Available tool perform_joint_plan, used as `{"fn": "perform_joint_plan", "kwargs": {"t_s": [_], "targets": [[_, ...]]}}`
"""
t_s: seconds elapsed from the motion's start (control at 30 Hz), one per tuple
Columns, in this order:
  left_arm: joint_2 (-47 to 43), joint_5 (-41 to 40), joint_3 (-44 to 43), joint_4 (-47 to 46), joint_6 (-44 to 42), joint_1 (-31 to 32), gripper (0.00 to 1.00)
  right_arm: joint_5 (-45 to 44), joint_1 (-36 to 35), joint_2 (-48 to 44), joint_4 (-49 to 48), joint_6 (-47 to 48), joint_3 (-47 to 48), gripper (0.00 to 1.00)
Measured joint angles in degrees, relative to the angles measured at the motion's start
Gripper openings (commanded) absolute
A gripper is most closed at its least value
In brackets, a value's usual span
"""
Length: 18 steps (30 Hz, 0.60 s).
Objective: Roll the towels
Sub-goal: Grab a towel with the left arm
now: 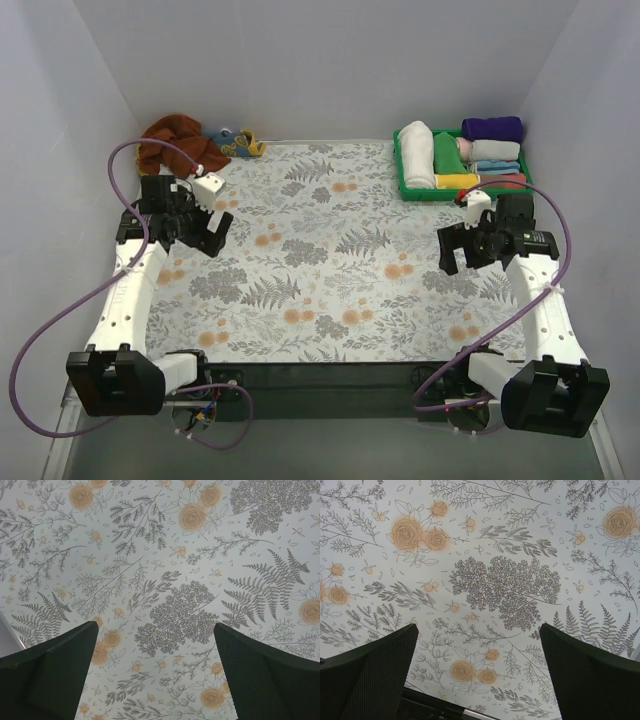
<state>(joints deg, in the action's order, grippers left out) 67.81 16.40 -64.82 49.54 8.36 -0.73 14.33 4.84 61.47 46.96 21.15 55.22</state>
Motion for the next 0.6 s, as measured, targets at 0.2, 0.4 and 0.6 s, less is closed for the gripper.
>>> {"fn": "perform_joint_plan", "kwargs": {"t_s": [0.2,0.4,0.6], "targets": [[10.7,0.6,-8.0,1.8,0.8,0.0,0.98,0.4,0.0,1.3,0.0,0.0,-0.1,0.99],[29.3,0.2,-24.6,0.2,2.0,-0.4,0.95,0.4,0.0,2.4,-0.2,0.0,-0.8,0.99],[50.3,-1.5,-49.1,-1.3,5.7,-4.4,0.93,0.1,0.0,3.1,-0.3,0.0,-0.8,0.99]]}}
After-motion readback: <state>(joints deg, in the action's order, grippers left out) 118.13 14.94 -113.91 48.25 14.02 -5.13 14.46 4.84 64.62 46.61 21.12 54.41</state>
